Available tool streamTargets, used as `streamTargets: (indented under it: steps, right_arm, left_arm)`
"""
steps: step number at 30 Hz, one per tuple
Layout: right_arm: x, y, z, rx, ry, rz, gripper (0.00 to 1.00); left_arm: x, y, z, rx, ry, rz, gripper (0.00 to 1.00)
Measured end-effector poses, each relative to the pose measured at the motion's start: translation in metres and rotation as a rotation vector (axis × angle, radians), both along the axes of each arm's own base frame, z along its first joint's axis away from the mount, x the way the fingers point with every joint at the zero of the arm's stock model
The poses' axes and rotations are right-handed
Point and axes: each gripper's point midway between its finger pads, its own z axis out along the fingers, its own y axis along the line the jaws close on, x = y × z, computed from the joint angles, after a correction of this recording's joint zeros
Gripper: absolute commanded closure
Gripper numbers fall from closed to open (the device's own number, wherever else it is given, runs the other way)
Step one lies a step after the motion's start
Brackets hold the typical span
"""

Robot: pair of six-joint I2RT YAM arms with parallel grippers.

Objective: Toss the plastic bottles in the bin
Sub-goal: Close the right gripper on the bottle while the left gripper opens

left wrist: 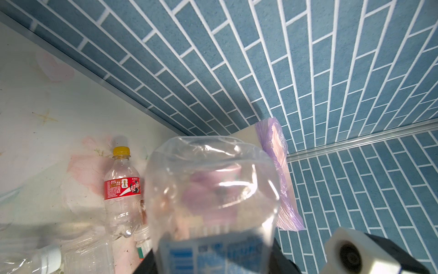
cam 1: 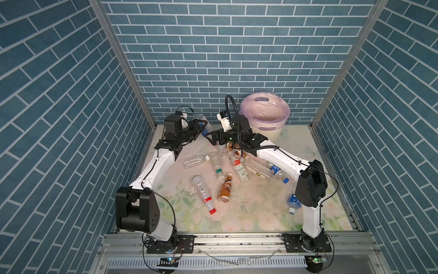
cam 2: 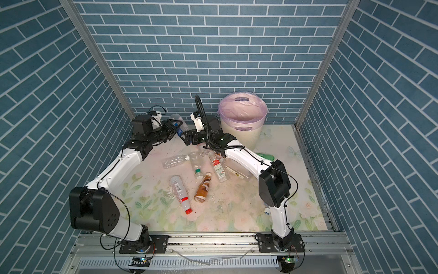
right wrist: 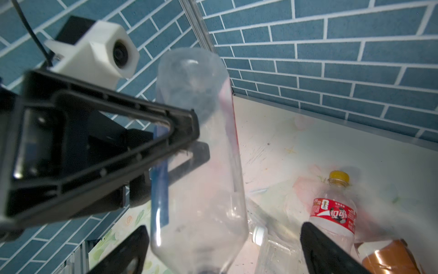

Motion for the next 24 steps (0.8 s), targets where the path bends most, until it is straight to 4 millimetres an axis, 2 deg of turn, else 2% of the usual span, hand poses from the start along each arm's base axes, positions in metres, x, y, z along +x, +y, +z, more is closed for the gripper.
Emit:
streamTargets:
  steps: [5,11,15,24]
  right_arm:
    - [0.009,0.011,0.01,0.024,-0.022,0.007,0.08]
    - [0.013,0.02,-0.003,0.019,-0.002,0.023,0.17]
    - [0.013,0.023,-0.012,0.015,0.018,0.032,0.26]
    - [0.01,0.026,-0.012,0.026,0.033,0.049,0.51]
  left_arm:
    - [-0.001,0.0,-0.004,-0.008,0.013,0.003,0.42]
    - [0.0,0.002,-0.006,-0.012,0.019,0.009,0.42]
    - [0.0,0.003,-0.006,-0.017,0.022,0.012,0.42]
    - [0.001,0.004,-0.004,-0.026,0.018,0.015,0.39]
